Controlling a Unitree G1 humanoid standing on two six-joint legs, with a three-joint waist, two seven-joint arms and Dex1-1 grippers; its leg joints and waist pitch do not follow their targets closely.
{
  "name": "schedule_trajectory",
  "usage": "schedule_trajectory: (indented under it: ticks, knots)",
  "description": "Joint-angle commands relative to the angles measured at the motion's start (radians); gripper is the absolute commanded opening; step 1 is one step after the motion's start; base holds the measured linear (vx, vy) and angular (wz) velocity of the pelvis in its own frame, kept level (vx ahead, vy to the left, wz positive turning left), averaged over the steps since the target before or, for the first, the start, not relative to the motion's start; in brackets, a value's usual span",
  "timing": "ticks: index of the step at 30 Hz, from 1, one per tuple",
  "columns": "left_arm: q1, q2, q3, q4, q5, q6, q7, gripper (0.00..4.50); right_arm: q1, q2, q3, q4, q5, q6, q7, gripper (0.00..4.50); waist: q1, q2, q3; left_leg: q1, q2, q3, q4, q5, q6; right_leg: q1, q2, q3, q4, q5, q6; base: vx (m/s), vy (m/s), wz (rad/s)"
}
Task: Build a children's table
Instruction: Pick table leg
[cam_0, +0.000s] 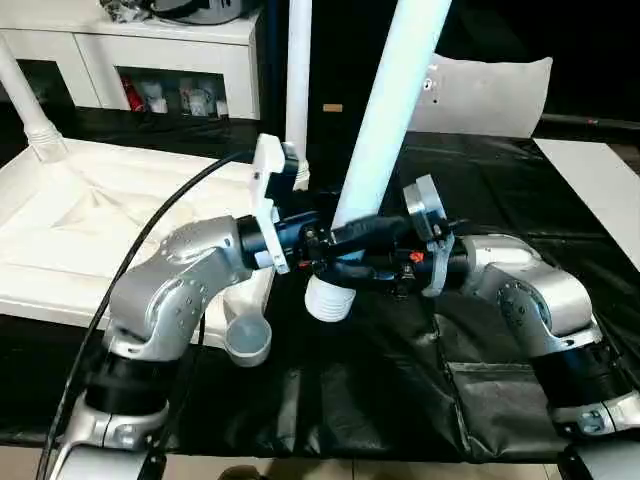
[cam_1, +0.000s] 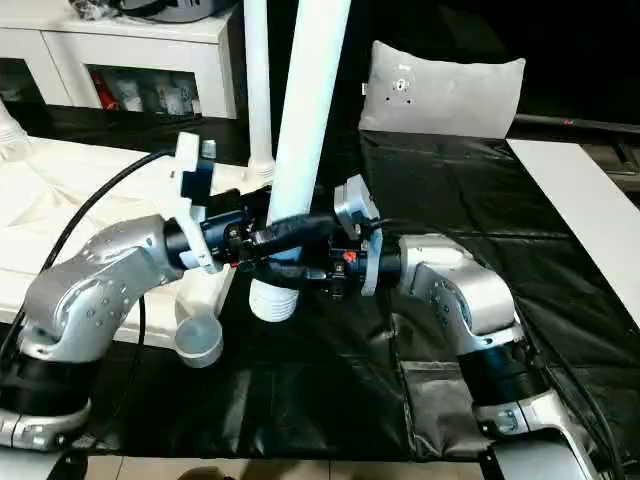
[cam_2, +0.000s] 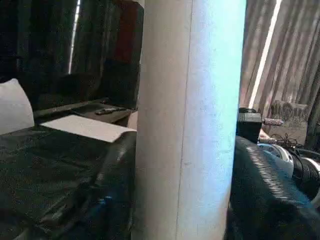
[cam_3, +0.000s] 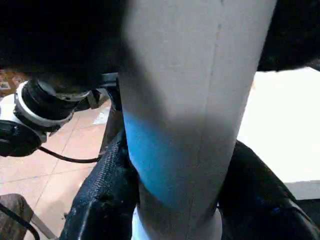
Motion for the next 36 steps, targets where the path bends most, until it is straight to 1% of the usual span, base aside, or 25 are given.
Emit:
schedule_trajectory:
  ticks: [1, 3, 5, 7, 11, 15, 16, 17, 18, 20, 21, 22, 23, 24, 26, 27, 28, 29, 30, 31, 32, 33, 34, 35, 36]
  knots:
    - [-0.003, 0.000, 0.006, -0.014, -0.008, -0.006, 0.003, 2.38, -0.003, -0.009, -0.009, 0.001, -0.007, -0.013, 0.005, 1.87, -0.005, -0.003, -0.071, 0.002, 0.060, -0.014, -0.063, -0.060, 0.033, 0.053, -0.117, 0.063, -0.074, -0.231, -0.114, 0.000, 0.000, 0.00]
    - [-0.003, 0.001, 0.006, -0.013, -0.008, -0.007, 0.003, 2.13, -0.004, -0.010, -0.009, 0.002, -0.008, -0.015, 0.004, 1.87, -0.004, -0.002, -0.071, 0.002, 0.060, -0.014, -0.063, -0.058, 0.033, 0.053, -0.118, 0.063, -0.075, -0.234, -0.112, 0.000, 0.000, 0.00]
    - [-0.001, 0.002, 0.008, -0.017, -0.009, -0.006, 0.005, 2.09, -0.004, -0.009, -0.008, 0.002, -0.010, -0.017, 0.002, 1.87, -0.004, -0.002, -0.072, 0.002, 0.061, -0.015, -0.063, -0.055, 0.036, 0.053, -0.117, 0.063, -0.073, -0.223, -0.113, 0.000, 0.000, 0.00]
    - [0.003, 0.001, 0.011, -0.023, -0.010, 0.002, 0.014, 1.91, -0.003, -0.009, -0.008, 0.001, -0.013, -0.020, 0.000, 1.86, -0.005, -0.001, -0.072, 0.003, 0.062, -0.015, -0.063, -0.053, 0.036, 0.052, -0.117, 0.063, -0.072, -0.214, -0.118, 0.000, 0.000, 0.00]
    - [0.000, -0.001, 0.017, -0.012, -0.003, 0.009, 0.036, 1.89, -0.003, -0.011, -0.004, 0.001, -0.027, -0.028, -0.003, 1.86, -0.005, -0.001, -0.072, 0.002, 0.062, -0.015, -0.063, -0.057, 0.036, 0.053, -0.118, 0.063, -0.072, -0.212, -0.123, 0.000, 0.000, 0.00]
    - [-0.021, -0.014, 0.043, 0.028, 0.011, 0.029, 0.103, 1.88, -0.010, -0.008, -0.013, 0.001, -0.016, -0.003, -0.009, 1.86, -0.005, -0.001, -0.072, 0.002, 0.061, -0.014, -0.062, -0.055, 0.033, 0.054, -0.117, 0.063, -0.072, -0.214, -0.121, 0.000, 0.000, 0.00]
    - [-0.021, -0.014, 0.043, 0.028, 0.011, 0.029, 0.103, 1.88, -0.010, -0.008, -0.013, 0.001, -0.016, -0.003, -0.009, 2.21, -0.004, -0.001, -0.072, 0.003, 0.060, -0.015, -0.062, -0.059, 0.035, 0.053, -0.116, 0.062, -0.074, -0.223, -0.118, 0.000, 0.000, 0.00]
    - [-0.027, -0.018, 0.054, 0.038, 0.006, 0.033, 0.118, 1.88, -0.019, -0.007, -0.024, 0.010, 0.002, 0.034, -0.015, 2.21, -0.005, -0.002, -0.072, 0.002, 0.060, -0.015, -0.062, -0.057, 0.035, 0.054, -0.116, 0.062, -0.073, -0.221, -0.118, 0.000, 0.000, 0.00]
    - [-0.028, -0.021, 0.059, 0.041, 0.004, 0.035, 0.125, 1.88, -0.022, -0.007, -0.029, 0.013, 0.008, 0.046, -0.018, 2.56, -0.006, -0.002, -0.072, 0.003, 0.060, -0.014, -0.062, -0.056, 0.035, 0.054, -0.115, 0.062, -0.073, -0.220, -0.120, 0.000, 0.000, 0.00]
    - [-0.034, -0.027, 0.071, 0.052, 0.000, 0.039, 0.145, 1.88, -0.028, -0.006, -0.043, 0.018, 0.026, 0.069, -0.023, 2.59, -0.005, -0.003, -0.072, 0.001, 0.059, -0.014, -0.061, -0.053, 0.033, 0.054, -0.116, 0.062, -0.074, -0.218, -0.119, 0.000, 0.000, 0.00]
    - [-0.038, -0.030, 0.076, 0.059, 0.000, 0.041, 0.155, 1.88, -0.030, -0.006, -0.050, 0.018, 0.034, 0.076, -0.024, 2.65, -0.005, -0.003, -0.072, 0.002, 0.058, -0.014, -0.060, -0.054, 0.033, 0.054, -0.115, 0.062, -0.074, -0.219, -0.118, 0.000, 0.000, 0.00]
    - [-0.047, -0.040, 0.093, 0.074, -0.005, 0.052, 0.185, 1.88, -0.034, -0.006, -0.067, 0.017, 0.053, 0.089, -0.025, 2.88, -0.004, -0.002, -0.073, 0.002, 0.058, -0.014, -0.061, -0.053, 0.035, 0.054, -0.116, 0.061, -0.074, -0.222, -0.120, 0.000, 0.000, 0.00]
    - [-0.052, -0.046, 0.103, 0.082, -0.008, 0.058, 0.203, 1.88, -0.036, -0.007, -0.077, 0.016, 0.065, 0.096, -0.025, 2.88, -0.003, -0.002, -0.074, 0.003, 0.059, -0.014, -0.059, -0.050, 0.035, 0.053, -0.115, 0.062, -0.073, -0.213, -0.123, 0.000, 0.000, 0.00]
    - [-0.073, -0.069, 0.145, 0.114, -0.034, 0.069, 0.251, 1.88, -0.050, -0.010, -0.123, 0.019, 0.117, 0.130, -0.028, 3.01, -0.001, -0.006, -0.075, 0.002, 0.058, -0.014, -0.058, -0.042, 0.038, 0.055, -0.116, 0.061, -0.071, -0.200, -0.128, 0.000, 0.000, 0.00]
    - [-0.082, -0.077, 0.162, 0.125, -0.053, 0.074, 0.261, 1.88, -0.058, -0.018, -0.144, 0.021, 0.145, 0.153, -0.021, 3.17, 0.000, -0.005, -0.076, 0.001, 0.058, -0.014, -0.057, -0.034, 0.042, 0.056, -0.115, 0.061, -0.070, -0.189, -0.132, 0.000, 0.000, 0.00]
    - [-0.086, -0.081, 0.170, 0.129, -0.062, 0.077, 0.264, 1.88, -0.061, -0.022, -0.153, 0.022, 0.157, 0.164, -0.017, 3.17, -0.001, -0.005, -0.075, -0.001, 0.057, -0.015, -0.057, -0.032, 0.046, 0.057, -0.116, 0.060, -0.071, -0.187, -0.133, 0.000, 0.000, 0.00]
    - [-0.087, -0.082, 0.174, 0.130, -0.067, 0.079, 0.265, 1.88, -0.063, -0.025, -0.156, 0.023, 0.164, 0.170, -0.014, 3.35, 0.000, -0.006, -0.075, -0.001, 0.058, -0.014, -0.057, -0.031, 0.048, 0.056, -0.117, 0.060, -0.071, -0.187, -0.130, 0.000, 0.000, 0.00]
    - [-0.089, -0.084, 0.180, 0.129, -0.083, 0.085, 0.258, 1.88, -0.066, -0.030, -0.164, 0.024, 0.174, 0.179, -0.007, 3.35, 0.000, -0.007, -0.075, -0.003, 0.057, -0.014, -0.056, -0.030, 0.049, 0.057, -0.115, 0.060, -0.070, -0.187, -0.126, 0.000, 0.000, 0.00]
    - [-0.090, -0.081, 0.181, 0.123, -0.103, 0.092, 0.241, 1.88, -0.072, -0.035, -0.179, 0.025, 0.193, 0.199, -0.002, 3.51, -0.001, -0.010, -0.075, -0.002, 0.052, -0.012, -0.056, -0.031, 0.058, 0.058, -0.115, 0.060, -0.075, -0.211, -0.110, 0.000, 0.000, 0.00]
    - [-0.087, -0.073, 0.173, 0.109, -0.125, 0.104, 0.205, 1.88, -0.080, -0.042, -0.199, 0.026, 0.218, 0.229, 0.004, 3.55, 0.000, -0.008, -0.075, -0.002, 0.054, -0.012, -0.056, -0.027, 0.058, 0.057, -0.116, 0.060, -0.075, -0.218, -0.108, 0.000, 0.000, 0.00]
    - [-0.087, -0.071, 0.171, 0.107, -0.126, 0.105, 0.201, 1.88, -0.080, -0.042, -0.200, 0.026, 0.219, 0.231, 0.005, 3.65, 0.000, -0.008, -0.074, -0.001, 0.053, -0.012, -0.056, -0.025, 0.058, 0.055, -0.115, 0.060, -0.076, -0.223, -0.107, 0.000, 0.000, 0.00]
    - [-0.084, -0.064, 0.162, 0.097, -0.128, 0.110, 0.181, 1.88, -0.082, -0.045, -0.204, 0.026, 0.224, 0.240, 0.007, 3.79, 0.002, -0.006, -0.075, 0.001, 0.058, -0.013, -0.057, -0.019, 0.057, 0.052, -0.115, 0.059, -0.074, -0.222, -0.111, 0.000, 0.000, 0.00]
    - [-0.082, -0.061, 0.158, 0.093, -0.129, 0.113, 0.172, 1.88, -0.083, -0.046, -0.205, 0.025, 0.225, 0.242, 0.008, 3.79, 0.002, -0.006, -0.075, 0.001, 0.059, -0.014, -0.058, -0.019, 0.056, 0.052, -0.115, 0.059, -0.073, -0.220, -0.114, 0.000, 0.000, 0.00]
    - [-0.076, -0.049, 0.138, 0.071, -0.135, 0.117, 0.132, 1.88, -0.086, -0.051, -0.204, 0.026, 0.223, 0.250, 0.009, 3.79, 0.001, -0.007, -0.075, 0.002, 0.060, -0.014, -0.059, -0.027, 0.052, 0.051, -0.116, 0.059, -0.073, -0.222, -0.118, 0.000, 0.000, 0.00]
    - [-0.075, -0.046, 0.134, 0.066, -0.138, 0.118, 0.124, 1.88, -0.087, -0.052, -0.204, 0.026, 0.224, 0.253, 0.009, 3.86, 0.001, -0.005, -0.075, 0.003, 0.061, -0.014, -0.059, -0.031, 0.047, 0.050, -0.118, 0.059, -0.072, -0.220, -0.122, 0.000, 0.000, 0.00]
